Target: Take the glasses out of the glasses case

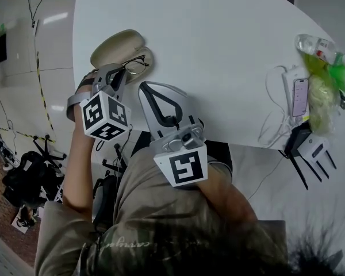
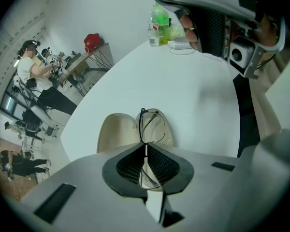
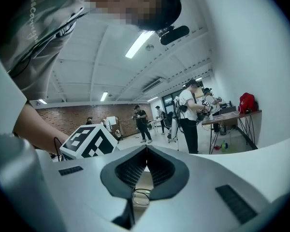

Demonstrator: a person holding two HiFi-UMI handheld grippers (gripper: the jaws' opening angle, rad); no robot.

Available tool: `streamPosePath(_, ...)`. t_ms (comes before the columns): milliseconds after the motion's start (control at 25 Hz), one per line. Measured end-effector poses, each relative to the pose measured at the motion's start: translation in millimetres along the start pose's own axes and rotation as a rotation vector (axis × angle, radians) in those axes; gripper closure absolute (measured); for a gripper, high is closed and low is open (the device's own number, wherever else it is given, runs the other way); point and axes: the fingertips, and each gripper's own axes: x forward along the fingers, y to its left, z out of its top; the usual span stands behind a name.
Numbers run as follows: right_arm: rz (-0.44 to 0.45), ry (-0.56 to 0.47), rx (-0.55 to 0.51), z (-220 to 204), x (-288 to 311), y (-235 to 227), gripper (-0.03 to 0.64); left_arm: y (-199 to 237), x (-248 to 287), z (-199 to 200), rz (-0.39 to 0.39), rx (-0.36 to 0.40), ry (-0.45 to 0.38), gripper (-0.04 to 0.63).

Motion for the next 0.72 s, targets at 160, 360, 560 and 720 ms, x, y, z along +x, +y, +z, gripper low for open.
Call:
streamPosePath(160,-0.015,-0.028,-0.015,11,-7,-5,0.604,-7,-5,4,-0.009,0.004,0.012,0.565)
streamPosePath(360,-0.032,-0.040,-0.019,20,-20,-12,0.604,-15,-10,15,-0.030,-0.025,-0.009,0.565)
streamPosePath(560,-0.021,-0.048,-0.019,22,-31,-11,0.604,-28,-10,16,-0.025,-0.019,0.016,0.565)
streamPosePath(720,-0.020,-0.046,-0.018,22,-40,-14,0.604,-37,-12,16,-0.026,-0.012,0.039,0.565)
